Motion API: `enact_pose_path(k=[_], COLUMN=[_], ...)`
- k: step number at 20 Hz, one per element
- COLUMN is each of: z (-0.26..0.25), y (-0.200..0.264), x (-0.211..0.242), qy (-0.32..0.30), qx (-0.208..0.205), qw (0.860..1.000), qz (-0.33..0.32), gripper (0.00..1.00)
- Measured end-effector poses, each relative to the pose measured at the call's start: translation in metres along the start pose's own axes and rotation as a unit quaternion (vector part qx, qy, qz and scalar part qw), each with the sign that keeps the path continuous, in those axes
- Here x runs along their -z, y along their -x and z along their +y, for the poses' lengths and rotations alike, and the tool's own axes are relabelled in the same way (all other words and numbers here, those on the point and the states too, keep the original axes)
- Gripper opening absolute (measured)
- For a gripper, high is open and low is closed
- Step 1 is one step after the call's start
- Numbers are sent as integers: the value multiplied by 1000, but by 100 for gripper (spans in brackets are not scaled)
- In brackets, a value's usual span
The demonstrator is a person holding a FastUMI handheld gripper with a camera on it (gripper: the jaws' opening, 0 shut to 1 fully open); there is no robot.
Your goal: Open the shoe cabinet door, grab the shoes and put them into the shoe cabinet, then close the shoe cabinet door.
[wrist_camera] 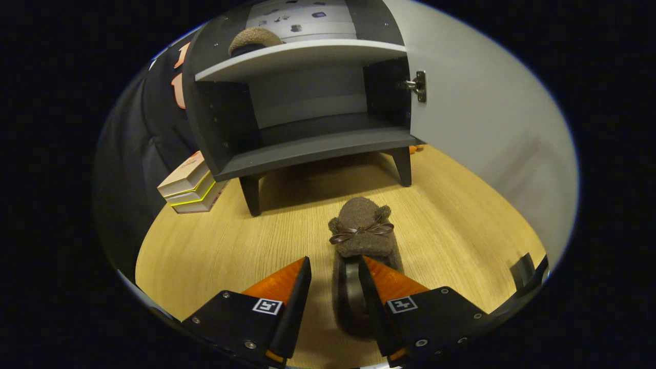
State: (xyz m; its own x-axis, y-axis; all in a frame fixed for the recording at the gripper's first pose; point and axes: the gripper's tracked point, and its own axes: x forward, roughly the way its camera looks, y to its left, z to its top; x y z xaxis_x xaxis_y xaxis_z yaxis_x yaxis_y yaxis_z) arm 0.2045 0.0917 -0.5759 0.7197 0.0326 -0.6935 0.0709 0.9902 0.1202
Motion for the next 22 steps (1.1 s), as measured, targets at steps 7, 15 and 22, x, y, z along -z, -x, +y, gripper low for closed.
enact_pose_path(k=[7,15,22], z=[2,-5,-8], y=[-51,-71,-48], x=[-6,-12,-51], qy=[-7,-10,-23], qx=[11,16,2], qw=[1000,1000,999], qz=[-16,-24,-32], gripper=[51,16,8])
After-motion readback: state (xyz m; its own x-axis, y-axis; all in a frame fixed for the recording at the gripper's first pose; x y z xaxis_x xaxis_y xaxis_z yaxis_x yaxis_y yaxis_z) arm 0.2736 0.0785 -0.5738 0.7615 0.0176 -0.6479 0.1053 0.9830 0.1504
